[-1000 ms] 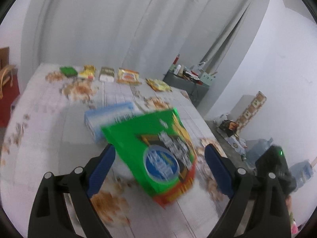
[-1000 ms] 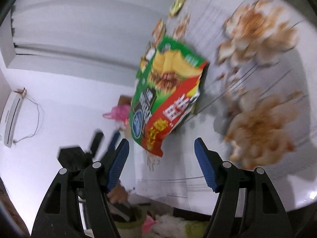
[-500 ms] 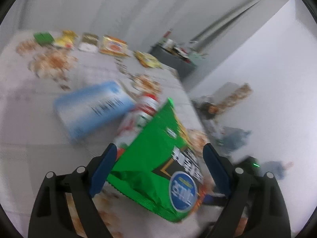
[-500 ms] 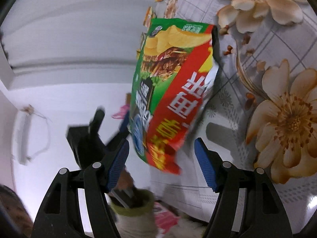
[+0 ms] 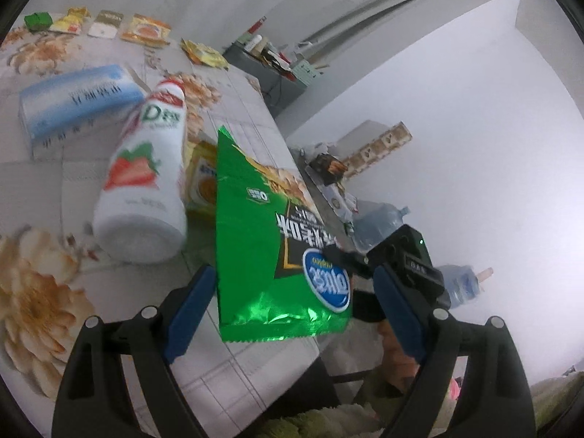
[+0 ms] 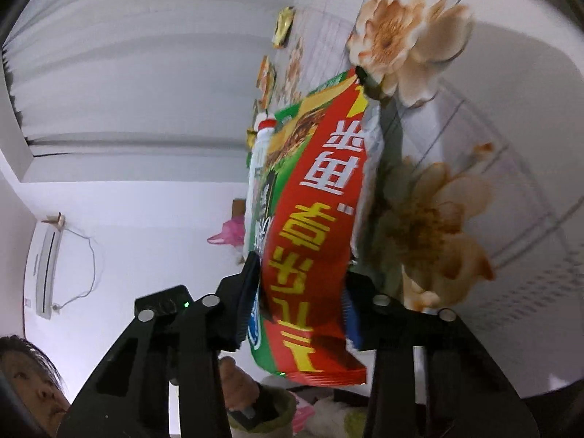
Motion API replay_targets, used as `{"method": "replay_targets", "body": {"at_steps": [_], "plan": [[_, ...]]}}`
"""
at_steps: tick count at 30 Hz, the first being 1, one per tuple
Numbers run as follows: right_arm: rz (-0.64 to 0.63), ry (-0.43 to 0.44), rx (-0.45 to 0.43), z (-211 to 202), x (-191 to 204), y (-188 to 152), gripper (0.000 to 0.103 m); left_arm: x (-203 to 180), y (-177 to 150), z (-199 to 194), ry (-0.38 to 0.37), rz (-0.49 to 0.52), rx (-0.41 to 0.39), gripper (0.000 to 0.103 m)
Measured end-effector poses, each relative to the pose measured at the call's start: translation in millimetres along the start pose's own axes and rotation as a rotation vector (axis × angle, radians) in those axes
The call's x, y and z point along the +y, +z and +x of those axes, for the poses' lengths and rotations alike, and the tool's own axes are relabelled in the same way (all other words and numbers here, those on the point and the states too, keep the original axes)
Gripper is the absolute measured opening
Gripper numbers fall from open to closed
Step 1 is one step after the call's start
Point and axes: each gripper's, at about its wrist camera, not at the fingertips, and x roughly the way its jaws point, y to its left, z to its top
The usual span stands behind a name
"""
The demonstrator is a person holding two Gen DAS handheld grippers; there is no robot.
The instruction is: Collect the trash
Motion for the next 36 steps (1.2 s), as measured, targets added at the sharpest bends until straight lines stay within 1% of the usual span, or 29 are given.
{"method": "replay_targets", "body": {"at_steps": [4,6,10,12,14,15,19,20,22,23,25,27,30,31,33,34,36], "plan": [[-0.044,-0.073,-0.033,-7.8,6.9,-3.6,0.029,-0.6,-8.3,-1.9,0.028,0.016,-0.006,0.086],[-0.055,-0.092,-0.045,-9.9,10.3,-6.9,0.027,3.0,-9.1,-6.4,0.04,0.018,-0.017,0.086],[-0.047,-0.116,-0.053,-10.3,8.3,-2.3,0.027,9.1,-7.1,-13.9,0.064,0.02,-0.042,0.086],[-0.046,-0.147,-0.054,-13.2,8.1,-2.3,0.027,8.2,-5.1,-15.1,0.088,0.037,-0.055,0.086],[-0.054,-0.172,-0.063,-2.7,12.0,2.1,0.027,4.8,-2.9,-15.2,0.114,0.065,-0.071,0.086],[-0.062,-0.195,-0.072,-4.6,14.2,1.0,0.027,1.8,-2.2,-14.6,0.131,0.083,-0.078,0.086],[-0.08,-0.216,-0.095,-22.5,17.0,1.7,0.027,-17.3,-3.0,-6.0,0.22,0.223,-0.107,0.086],[-0.085,-0.219,-0.099,-31.8,11.4,2.1,0.027,-21.0,-3.3,-2.1,0.24,0.255,-0.109,0.086],[-0.09,-0.222,-0.107,-37.8,13.5,-1.5,0.027,-30.8,-5.3,9.4,0.298,0.341,-0.107,0.086],[-0.09,-0.222,-0.109,-43.2,10.9,-2.8,0.027,-33.9,-6.2,15.3,0.325,0.377,-0.104,0.084],[-0.083,-0.218,-0.116,-40.7,9.3,-5.6,0.027,-43.3,-10.2,30.5,0.383,0.471,-0.093,0.081],[-0.076,-0.212,-0.118,-46.2,5.5,-5.8,0.027,-49.5,-14.2,43.1,0.41,0.543,-0.084,0.077],[-0.069,-0.199,-0.122,-66.7,-3.8,-4.8,0.027,-55.2,-20.2,69.8,0.478,0.671,-0.037,0.068],[-0.069,-0.197,-0.122,-69.1,-5.1,-5.1,0.028,-55.0,-20.8,77.9,0.497,0.705,-0.022,0.066],[-0.07,-0.191,-0.123,-72.2,-7.1,-3.5,0.028,-56.3,-25.2,91.5,0.535,0.783,0.006,0.059],[-0.07,-0.189,-0.122,-73.6,-7.9,-1.8,0.028,-56.8,-27.8,100.9,0.563,0.842,0.023,0.058],[-0.072,-0.183,-0.121,-84.1,-10.7,-1.9,0.028,-56.7,-30.0,112.4,0.58,0.912,0.046,0.055]]}}
